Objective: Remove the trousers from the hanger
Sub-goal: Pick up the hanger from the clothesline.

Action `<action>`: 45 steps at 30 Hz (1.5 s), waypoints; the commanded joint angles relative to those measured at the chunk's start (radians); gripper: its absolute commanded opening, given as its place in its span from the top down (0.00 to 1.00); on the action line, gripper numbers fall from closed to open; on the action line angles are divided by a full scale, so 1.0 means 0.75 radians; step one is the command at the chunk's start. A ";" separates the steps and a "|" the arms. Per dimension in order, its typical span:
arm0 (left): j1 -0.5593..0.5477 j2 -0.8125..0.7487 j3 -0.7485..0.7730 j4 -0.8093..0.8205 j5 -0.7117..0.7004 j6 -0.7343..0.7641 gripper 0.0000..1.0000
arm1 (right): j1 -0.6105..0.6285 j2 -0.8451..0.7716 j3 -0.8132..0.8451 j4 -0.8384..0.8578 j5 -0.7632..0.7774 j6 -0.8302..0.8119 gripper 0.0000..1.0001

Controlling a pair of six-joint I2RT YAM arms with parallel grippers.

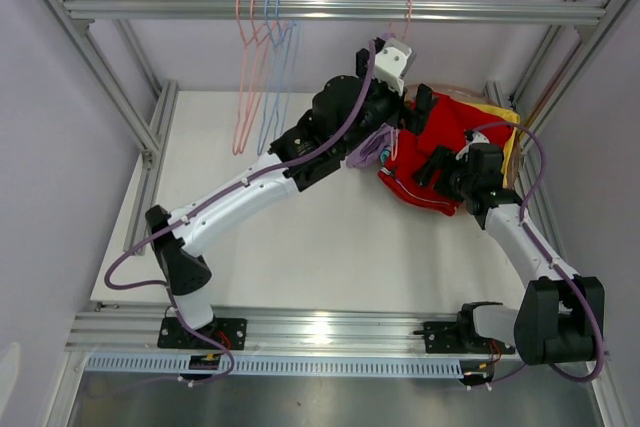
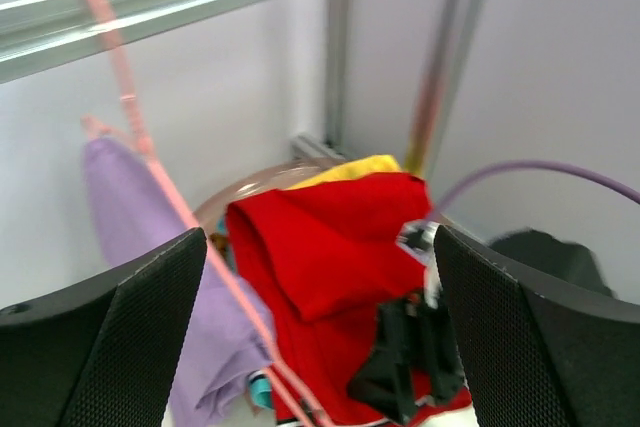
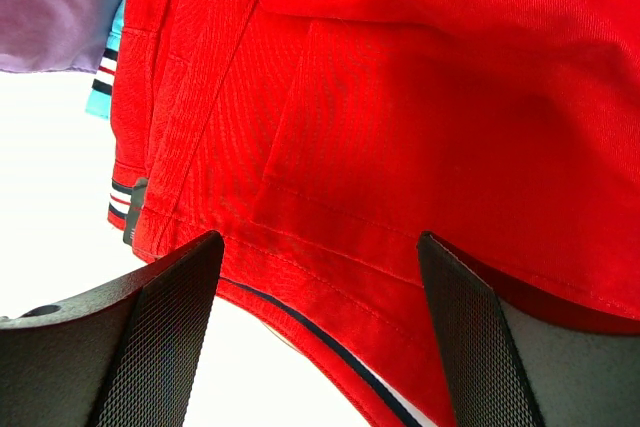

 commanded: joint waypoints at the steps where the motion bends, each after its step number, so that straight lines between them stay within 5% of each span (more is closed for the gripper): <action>1: 0.046 0.028 0.065 -0.059 -0.232 -0.086 0.01 | -0.005 0.011 -0.023 0.007 -0.027 0.017 0.18; 7: 0.118 0.112 0.137 -0.156 -0.183 -0.228 0.01 | -0.005 0.011 -0.025 0.007 -0.033 0.017 0.18; 11: 0.189 0.174 0.198 -0.150 0.164 -0.349 0.01 | -0.005 0.005 -0.029 0.019 -0.068 0.023 0.18; 21: 0.308 0.311 0.188 0.298 0.725 -0.739 0.01 | -0.007 0.011 -0.033 0.035 -0.121 0.035 0.17; 25: 0.351 0.399 0.210 0.411 0.896 -0.948 0.12 | -0.007 0.018 -0.033 0.037 -0.127 0.039 0.17; 30: 0.353 0.425 0.270 0.239 0.901 -0.906 0.14 | -0.005 0.024 -0.033 0.039 -0.129 0.041 0.17; 45: 0.337 0.051 -0.293 0.360 0.754 -0.726 0.14 | 0.001 0.052 -0.042 0.056 -0.138 0.051 0.17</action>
